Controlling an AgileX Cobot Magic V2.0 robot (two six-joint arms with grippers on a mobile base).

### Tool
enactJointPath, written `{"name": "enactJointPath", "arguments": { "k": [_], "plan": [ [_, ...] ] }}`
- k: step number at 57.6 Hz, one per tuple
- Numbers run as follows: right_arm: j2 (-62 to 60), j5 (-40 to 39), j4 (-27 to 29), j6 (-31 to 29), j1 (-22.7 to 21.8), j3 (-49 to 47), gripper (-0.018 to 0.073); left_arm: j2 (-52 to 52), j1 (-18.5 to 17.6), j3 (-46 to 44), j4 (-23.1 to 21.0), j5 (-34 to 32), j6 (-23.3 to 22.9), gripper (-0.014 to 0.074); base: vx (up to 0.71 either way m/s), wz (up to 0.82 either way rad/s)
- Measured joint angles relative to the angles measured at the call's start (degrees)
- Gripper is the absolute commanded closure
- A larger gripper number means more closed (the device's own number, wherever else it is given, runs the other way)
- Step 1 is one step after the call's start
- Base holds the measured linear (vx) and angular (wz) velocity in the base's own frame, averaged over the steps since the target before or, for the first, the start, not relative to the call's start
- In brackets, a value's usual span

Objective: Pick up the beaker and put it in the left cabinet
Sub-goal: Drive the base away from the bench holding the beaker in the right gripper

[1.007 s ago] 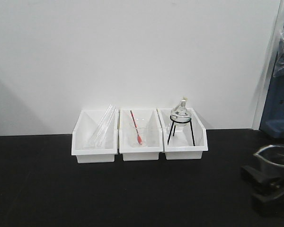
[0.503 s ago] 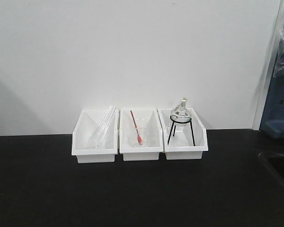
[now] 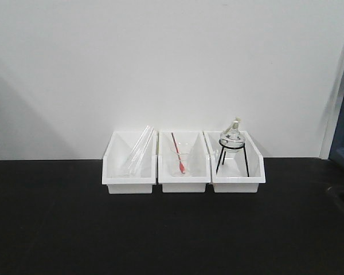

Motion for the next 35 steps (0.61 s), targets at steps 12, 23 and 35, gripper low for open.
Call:
{"name": "enactJointPath", "arguments": {
  "k": [12, 23, 35],
  "plan": [
    [0.0, 0.1, 0.0, 0.0, 0.0, 0.0, 0.0565, 0.0, 0.0, 0.0, 0.0, 0.0, 0.0, 0.0596, -0.06, 0.25],
    [0.0, 0.1, 0.0, 0.0, 0.0, 0.0, 0.0565, 0.0, 0.0, 0.0, 0.0, 0.0, 0.0, 0.0596, -0.09, 0.41],
    [0.0, 0.1, 0.0, 0.0, 0.0, 0.0, 0.0565, 0.0, 0.0, 0.0, 0.0, 0.0, 0.0, 0.0596, -0.11, 0.47]
  ]
}}
